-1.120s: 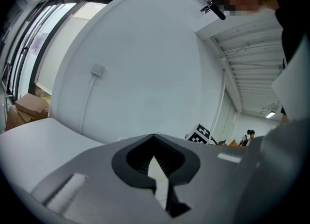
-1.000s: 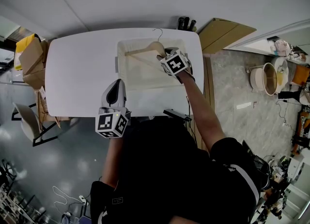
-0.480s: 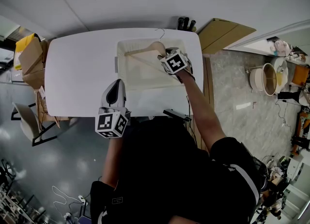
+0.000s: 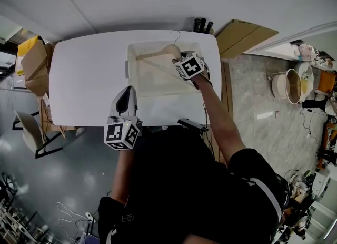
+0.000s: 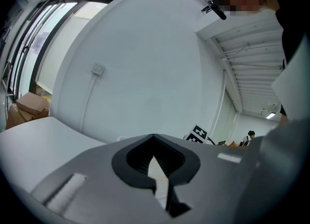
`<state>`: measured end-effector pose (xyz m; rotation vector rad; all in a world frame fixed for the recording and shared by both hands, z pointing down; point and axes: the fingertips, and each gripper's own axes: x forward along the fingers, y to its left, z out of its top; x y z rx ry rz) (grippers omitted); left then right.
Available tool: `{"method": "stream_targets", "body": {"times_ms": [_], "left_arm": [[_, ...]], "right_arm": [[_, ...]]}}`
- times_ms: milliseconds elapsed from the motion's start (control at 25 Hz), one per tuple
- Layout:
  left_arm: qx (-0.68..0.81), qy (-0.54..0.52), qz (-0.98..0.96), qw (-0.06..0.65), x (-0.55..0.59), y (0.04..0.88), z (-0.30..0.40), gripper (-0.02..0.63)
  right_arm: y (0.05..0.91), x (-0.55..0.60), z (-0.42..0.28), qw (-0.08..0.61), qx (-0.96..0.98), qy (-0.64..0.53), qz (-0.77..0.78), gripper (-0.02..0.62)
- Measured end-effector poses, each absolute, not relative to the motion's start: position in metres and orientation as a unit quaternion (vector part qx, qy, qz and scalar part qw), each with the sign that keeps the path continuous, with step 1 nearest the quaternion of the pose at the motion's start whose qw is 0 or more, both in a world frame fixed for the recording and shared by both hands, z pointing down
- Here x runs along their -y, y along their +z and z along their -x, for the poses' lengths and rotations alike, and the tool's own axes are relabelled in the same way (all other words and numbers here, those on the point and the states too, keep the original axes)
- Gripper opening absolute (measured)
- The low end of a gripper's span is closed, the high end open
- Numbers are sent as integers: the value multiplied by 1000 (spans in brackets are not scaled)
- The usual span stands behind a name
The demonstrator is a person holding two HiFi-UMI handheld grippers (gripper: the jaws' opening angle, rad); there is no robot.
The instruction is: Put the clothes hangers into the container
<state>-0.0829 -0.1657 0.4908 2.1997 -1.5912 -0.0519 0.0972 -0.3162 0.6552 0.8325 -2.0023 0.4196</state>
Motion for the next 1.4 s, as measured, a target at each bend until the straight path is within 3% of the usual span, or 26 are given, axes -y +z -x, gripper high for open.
{"method": "stream_targets", "body": {"times_ms": [1400], "left_arm": [[554,-31,-807,202,148,480,70,5]], "right_arm": [[584,309,-131,398,817,129,-398,212]]}}
